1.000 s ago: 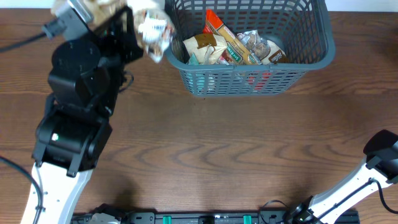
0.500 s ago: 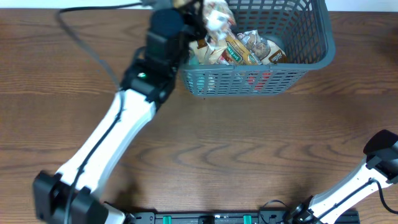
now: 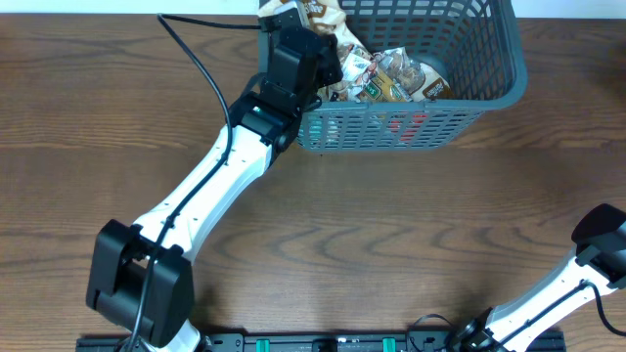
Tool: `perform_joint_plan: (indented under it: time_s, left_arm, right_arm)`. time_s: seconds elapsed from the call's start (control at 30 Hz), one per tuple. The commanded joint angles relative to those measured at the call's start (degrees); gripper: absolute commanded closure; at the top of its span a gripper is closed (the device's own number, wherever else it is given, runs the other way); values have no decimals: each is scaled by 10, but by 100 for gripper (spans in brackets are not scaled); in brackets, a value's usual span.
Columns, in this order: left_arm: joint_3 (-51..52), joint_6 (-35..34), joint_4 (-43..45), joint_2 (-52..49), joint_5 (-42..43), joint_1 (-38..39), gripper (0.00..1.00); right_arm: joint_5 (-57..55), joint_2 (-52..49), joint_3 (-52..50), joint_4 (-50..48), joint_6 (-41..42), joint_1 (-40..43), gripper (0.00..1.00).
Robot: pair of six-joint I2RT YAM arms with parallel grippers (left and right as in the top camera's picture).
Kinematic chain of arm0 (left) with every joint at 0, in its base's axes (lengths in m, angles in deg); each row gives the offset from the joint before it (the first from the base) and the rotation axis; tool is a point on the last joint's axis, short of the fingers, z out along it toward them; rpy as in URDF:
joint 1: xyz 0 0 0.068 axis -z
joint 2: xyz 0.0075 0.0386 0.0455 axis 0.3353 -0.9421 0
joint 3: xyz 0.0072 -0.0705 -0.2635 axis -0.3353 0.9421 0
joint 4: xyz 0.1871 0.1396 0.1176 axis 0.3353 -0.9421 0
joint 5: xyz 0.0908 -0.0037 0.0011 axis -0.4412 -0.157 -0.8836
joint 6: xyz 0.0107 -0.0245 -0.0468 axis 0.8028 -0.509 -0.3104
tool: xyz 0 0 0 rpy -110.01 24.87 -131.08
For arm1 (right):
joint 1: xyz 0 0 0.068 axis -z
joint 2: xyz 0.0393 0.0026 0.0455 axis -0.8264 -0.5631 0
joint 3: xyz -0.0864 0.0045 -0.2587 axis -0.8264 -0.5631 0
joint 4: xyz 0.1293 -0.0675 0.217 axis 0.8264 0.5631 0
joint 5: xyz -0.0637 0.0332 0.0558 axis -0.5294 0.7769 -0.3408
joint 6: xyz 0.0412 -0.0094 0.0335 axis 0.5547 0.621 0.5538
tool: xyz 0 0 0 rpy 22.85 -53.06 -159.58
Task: Pack container
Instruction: 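Carry the beige bag over the basket rim and lower it in, then open the left gripper to release the bag into the basket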
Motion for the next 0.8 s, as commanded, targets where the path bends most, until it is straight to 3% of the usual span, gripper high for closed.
perform_joint_plan:
  time_s: [0.0,0.07,0.1,0.17,0.3,0.77]
  left_arm:
    - [-5,-7,-3,-9,-1,-1,72]
    - [-5,-7,-1,-8,-1,-1,55]
    - [-5,-6,1,-7,-1,-2,39]
    - [-7,5,5,-7,0,-2,18]
    - [-22,44,2,-7,12,-2,0]
    - [-255,196,-204,-5,7,-2,1]
  right_arm:
    - [0,0,1,2,-3,2,1]
    - [0,0,1,2,-3,2,1]
    - [0,0,1,2,-3,2,1]
    - [0,0,1,2,-3,2,1]
    - [0,0,1,2,-3,2,1]
    - [0,0,1,2,-3,2,1]
